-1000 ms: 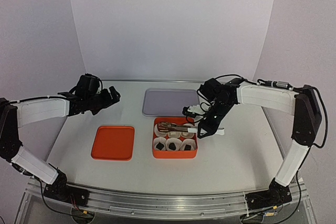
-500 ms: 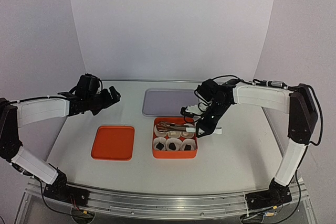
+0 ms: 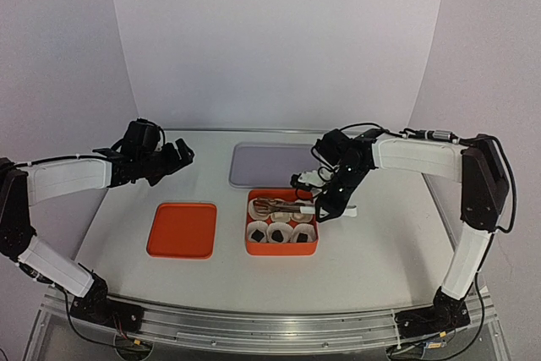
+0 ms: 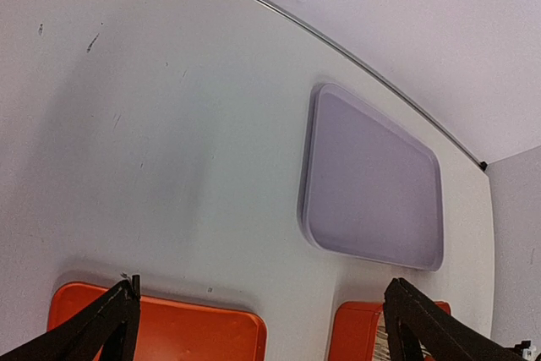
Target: Pack the chocolate
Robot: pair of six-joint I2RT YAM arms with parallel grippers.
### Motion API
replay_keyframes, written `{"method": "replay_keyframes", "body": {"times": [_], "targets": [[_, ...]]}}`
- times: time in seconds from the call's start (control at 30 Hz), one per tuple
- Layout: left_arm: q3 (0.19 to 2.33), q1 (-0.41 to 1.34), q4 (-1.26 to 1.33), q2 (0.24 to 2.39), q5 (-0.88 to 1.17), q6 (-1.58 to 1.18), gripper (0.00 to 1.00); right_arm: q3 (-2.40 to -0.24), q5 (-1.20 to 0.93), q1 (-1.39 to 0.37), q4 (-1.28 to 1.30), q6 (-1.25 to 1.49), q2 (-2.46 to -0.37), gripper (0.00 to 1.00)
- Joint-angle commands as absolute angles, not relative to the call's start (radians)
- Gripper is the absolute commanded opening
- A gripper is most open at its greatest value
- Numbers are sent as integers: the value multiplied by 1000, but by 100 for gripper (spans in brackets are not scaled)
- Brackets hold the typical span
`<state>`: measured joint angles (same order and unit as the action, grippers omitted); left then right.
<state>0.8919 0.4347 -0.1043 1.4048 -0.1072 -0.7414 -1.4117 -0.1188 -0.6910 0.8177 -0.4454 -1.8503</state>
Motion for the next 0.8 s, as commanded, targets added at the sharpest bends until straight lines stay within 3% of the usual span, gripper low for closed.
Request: {"method": "replay_keyframes", "body": {"times": [0.0,0.2,0.47,0.77], "targets": [[890,430,-92,1367,-104,-752,100,-1447,-117,-702,792,-459,-1858,4],[891,430,-92,1364,-105,-750,100,-1449,-112,-710,792,-459,-1860,8],[891,430,-91,1362,-105,-749,100,-1451,-95,-717,791,-453,-1863,21],[897,430,-92,1365,-104,-738,100,-1457,-82,-724,791,-445,-1862,25]]}}
